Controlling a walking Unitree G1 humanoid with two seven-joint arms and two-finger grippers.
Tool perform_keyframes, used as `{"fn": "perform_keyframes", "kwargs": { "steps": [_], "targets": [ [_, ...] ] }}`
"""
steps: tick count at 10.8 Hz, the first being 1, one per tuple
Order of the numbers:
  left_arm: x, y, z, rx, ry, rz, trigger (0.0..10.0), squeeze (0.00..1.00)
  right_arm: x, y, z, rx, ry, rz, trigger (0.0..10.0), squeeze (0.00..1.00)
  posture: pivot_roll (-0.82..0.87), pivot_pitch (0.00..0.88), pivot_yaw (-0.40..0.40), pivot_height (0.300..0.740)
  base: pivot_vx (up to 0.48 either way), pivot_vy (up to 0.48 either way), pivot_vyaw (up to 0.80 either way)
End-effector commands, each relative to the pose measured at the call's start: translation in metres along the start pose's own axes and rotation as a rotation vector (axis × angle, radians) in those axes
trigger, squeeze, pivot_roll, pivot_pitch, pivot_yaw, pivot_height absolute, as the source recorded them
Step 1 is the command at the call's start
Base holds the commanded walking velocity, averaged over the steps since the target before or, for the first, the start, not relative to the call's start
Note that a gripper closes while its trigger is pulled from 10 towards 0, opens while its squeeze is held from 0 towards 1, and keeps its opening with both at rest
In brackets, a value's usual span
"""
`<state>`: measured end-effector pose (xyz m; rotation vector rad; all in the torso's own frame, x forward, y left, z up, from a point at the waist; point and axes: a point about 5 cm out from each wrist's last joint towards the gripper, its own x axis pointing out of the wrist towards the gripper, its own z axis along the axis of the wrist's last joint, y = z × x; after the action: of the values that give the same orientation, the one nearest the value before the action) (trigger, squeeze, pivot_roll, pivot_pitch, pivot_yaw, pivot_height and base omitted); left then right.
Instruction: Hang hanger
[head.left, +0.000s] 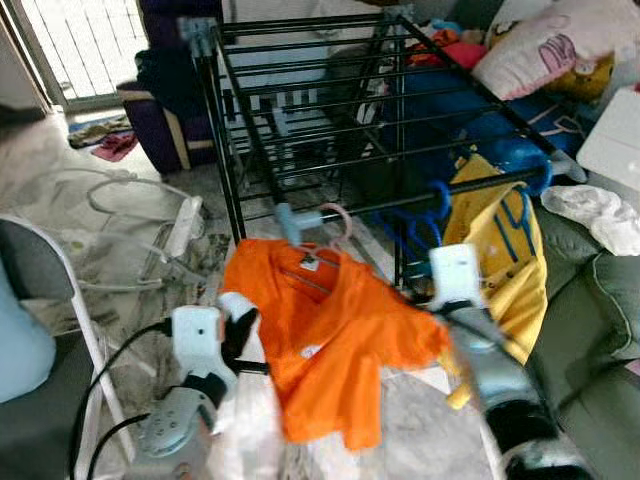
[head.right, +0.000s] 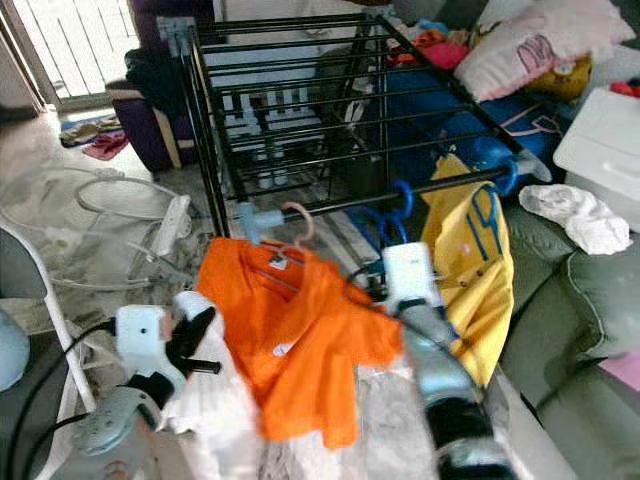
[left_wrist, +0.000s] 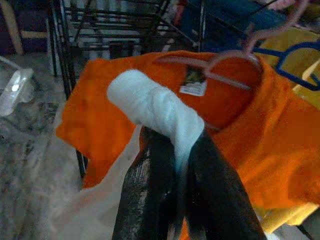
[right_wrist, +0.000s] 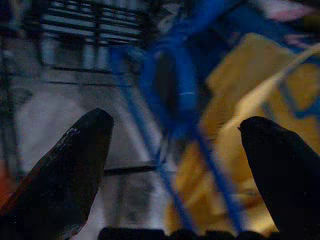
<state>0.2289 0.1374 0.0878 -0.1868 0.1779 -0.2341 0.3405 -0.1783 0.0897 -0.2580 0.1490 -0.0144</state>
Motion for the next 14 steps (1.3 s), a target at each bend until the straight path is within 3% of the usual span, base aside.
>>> {"fn": "perform_keyframes", "kwargs": {
  "steps": [1,4,7,9,11,14],
  "targets": [
    [0.002,-0.004,0.008,0.003,-0.025,-0.036,10.0,0.00,0.005,-0.009,0.008,0.005,-0.010,-0.043,10.0,0.00,0.02,0.033,-0.005,0.740,0.000,0.000,0.00],
    [0.000,-0.010,0.004,0.009,-0.004,-0.067,10.0,0.00,0.013,-0.029,0.007,0.000,0.048,-0.038,10.0,0.00,0.02,0.035,-0.004,0.740,0.000,0.000,0.00],
    [0.001,-0.009,0.002,0.018,0.011,-0.070,10.0,0.00,0.017,-0.040,-0.008,-0.040,0.206,0.073,10.0,0.00,0.02,0.032,-0.009,0.740,0.000,0.000,0.00],
    [0.000,-0.009,0.000,0.026,0.025,-0.072,10.0,0.00,0.018,-0.048,-0.010,-0.041,0.232,0.114,10.0,0.00,0.03,0.030,-0.008,0.740,0.000,0.000,0.00],
    [0.000,-0.009,-0.001,0.031,0.034,-0.073,10.0,0.00,0.020,-0.043,-0.005,-0.071,0.219,0.211,10.0,0.00,0.02,0.031,-0.003,0.740,0.000,0.000,0.00],
    [0.000,-0.010,-0.002,0.033,0.042,-0.077,10.0,0.00,0.020,-0.043,-0.006,-0.074,0.217,0.207,10.0,0.00,0.02,0.040,0.000,0.740,0.000,0.000,0.00]
  ]
}}
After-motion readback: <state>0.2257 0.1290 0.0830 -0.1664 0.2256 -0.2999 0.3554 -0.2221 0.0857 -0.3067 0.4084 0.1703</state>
